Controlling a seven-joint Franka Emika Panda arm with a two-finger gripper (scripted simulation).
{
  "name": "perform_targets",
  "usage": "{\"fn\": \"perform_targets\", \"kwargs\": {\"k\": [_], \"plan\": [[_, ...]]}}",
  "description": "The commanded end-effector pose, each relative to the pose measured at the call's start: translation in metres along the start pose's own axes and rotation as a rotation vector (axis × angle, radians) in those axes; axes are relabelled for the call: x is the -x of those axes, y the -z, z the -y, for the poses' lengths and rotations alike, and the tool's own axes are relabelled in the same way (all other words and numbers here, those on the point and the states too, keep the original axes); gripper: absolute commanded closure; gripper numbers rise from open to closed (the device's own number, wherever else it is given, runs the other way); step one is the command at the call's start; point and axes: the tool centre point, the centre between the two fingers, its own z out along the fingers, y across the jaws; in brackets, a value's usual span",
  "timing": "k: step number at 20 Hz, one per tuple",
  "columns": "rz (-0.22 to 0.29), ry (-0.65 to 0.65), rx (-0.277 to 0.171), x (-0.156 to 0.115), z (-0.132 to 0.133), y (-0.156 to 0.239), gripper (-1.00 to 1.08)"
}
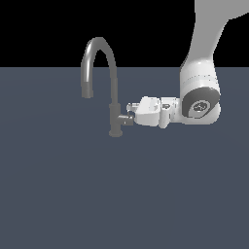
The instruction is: Turn on the faucet by rotating a designated handle.
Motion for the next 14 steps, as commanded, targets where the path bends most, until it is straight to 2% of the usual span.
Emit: {"fn": "perform_targets", "kwargs": {"k": [1,6,7,8,14], "plan": [[0.001,-0.011,0.005,-0.008,-0.012,0.000,1.08],[0.002,-0.016,0.008,-0.020,-0.033,0.000,1.08],[0.002,-0.016,0.008,-0.020,-0.033,0.000,1.08],[0.004,0.006,0.003,-0.008,-0.022,0.000,1.08],[0.002,-0.016,0.008,-0.048,-0.048,0.000,1.08]]}}
